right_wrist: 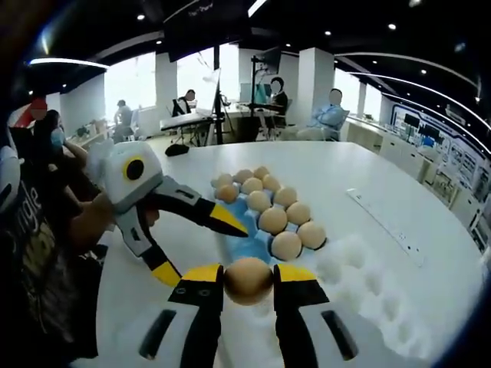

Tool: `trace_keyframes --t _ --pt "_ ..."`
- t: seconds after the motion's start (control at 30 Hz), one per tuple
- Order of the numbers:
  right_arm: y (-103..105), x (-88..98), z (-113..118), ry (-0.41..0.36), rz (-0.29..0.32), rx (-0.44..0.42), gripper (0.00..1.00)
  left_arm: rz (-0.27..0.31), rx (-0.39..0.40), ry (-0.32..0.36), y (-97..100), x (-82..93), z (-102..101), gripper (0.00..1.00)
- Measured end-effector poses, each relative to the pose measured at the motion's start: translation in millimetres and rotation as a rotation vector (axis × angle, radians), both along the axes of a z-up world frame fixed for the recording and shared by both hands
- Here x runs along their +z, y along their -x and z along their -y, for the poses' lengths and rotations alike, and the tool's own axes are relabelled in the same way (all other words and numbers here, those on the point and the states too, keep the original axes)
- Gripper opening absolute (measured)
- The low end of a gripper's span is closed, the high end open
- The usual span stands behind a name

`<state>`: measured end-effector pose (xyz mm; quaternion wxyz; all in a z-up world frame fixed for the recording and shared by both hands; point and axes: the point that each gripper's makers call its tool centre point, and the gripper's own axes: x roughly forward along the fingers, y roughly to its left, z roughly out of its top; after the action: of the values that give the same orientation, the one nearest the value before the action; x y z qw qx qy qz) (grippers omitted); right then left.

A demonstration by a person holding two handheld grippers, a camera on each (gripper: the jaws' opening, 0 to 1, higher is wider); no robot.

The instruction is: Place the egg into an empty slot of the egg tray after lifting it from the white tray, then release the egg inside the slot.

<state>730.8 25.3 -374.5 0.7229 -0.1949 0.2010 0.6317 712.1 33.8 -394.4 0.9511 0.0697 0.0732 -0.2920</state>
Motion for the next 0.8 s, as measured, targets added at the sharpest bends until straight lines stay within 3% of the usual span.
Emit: trace_keyframes --t 0.53,0.8 --pt "9 -9.1 -17 0.005 -0.028 0.027 0.27 0.024 0.017 -0.031 -1.1 3.7 -2 0.49" --pt "11 -19.8 -27 0.026 -0.049 0.035 0.27 0.044 0.02 -0.113 -1.0 3.4 -2 0.44"
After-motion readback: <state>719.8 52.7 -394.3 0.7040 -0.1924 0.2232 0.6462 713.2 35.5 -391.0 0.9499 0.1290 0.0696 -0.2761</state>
